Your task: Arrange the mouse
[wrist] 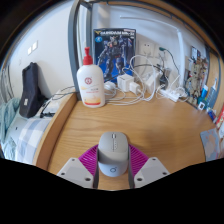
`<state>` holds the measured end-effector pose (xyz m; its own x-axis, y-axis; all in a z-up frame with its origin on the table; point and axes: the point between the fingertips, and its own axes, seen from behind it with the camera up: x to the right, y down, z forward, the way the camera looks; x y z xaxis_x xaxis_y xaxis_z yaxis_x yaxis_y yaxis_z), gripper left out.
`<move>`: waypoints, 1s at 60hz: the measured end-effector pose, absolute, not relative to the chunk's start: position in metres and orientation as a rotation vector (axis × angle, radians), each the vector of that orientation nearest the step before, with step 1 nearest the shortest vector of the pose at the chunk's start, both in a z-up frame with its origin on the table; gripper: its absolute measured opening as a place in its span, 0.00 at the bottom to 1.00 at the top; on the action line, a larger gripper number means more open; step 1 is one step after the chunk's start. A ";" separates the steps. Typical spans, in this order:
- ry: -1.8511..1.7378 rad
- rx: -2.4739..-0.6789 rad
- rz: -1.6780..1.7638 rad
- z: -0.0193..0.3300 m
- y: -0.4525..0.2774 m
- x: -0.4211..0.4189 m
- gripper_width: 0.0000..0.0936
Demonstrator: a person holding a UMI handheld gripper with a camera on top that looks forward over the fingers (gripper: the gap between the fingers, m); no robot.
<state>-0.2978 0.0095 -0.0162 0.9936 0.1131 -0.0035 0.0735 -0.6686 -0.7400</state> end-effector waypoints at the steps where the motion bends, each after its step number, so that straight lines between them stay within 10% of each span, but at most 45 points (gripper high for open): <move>1: -0.132 -2.303 0.059 -0.016 0.009 -0.300 0.44; 20: -0.206 -2.333 0.114 -0.008 0.005 -0.301 0.37; 48: -0.218 -2.005 0.070 0.230 0.008 -0.056 0.37; 60: -0.099 -2.045 -0.035 0.211 0.000 0.099 0.37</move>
<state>0.0991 -0.0001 0.2110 0.9962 0.0550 0.0677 0.0854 -0.4555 -0.8862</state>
